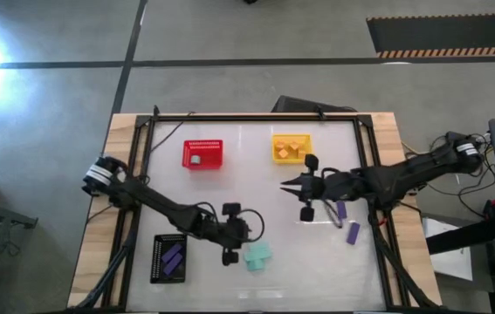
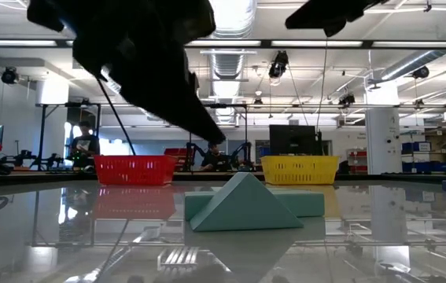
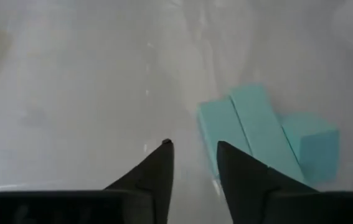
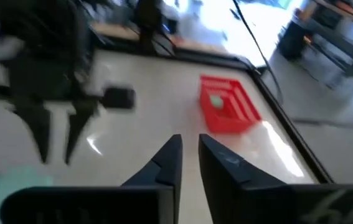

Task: Sort & place blocks by color
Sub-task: Put the light blue block into the red bin

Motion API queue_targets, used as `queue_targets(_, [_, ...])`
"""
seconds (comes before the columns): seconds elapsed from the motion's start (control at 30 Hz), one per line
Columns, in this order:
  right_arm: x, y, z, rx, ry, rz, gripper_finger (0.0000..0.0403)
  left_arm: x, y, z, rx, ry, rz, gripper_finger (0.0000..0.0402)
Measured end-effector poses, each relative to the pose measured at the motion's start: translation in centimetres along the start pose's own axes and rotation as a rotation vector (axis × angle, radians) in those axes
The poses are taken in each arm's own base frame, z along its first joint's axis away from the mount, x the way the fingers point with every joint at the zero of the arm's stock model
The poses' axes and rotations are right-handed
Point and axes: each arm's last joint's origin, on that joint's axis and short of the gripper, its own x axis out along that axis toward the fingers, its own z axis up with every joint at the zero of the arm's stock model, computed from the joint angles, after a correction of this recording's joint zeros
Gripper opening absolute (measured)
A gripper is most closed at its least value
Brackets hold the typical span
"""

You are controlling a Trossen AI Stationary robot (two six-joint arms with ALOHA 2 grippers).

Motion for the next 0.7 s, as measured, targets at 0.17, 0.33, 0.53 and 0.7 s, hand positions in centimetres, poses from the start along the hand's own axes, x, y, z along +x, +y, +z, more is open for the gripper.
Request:
queue_targets(0.17, [-1.0, -0.1, -1.0, 0.005, -0.066, 0.082, 0.0023, 1.7, -0.7, 0.2, -0.028, -0.075, -0.091, 0.0033])
queue_targets(0.33, [-1.1, 0.0, -2.2, -0.020, -0.053, 0.092, 0.0018, 3.3, -0.5, -0.7, -0.098, -0.040, -0.135, 0.0007])
queue_targets(0.53, [-1.4, -0.1, -2.0, -0.017, -0.070, 0.090, 0.0018, 4.8, -0.1, -1.8, -0.166, -0.002, -0.127, 0.0001])
queue_targets(0.7, [-1.6, -0.2, -1.9, -0.004, -0.076, 0.090, 0.0018, 5.0, 0.3, -2.2, -0.193, 0.007, -0.115, 0.0001])
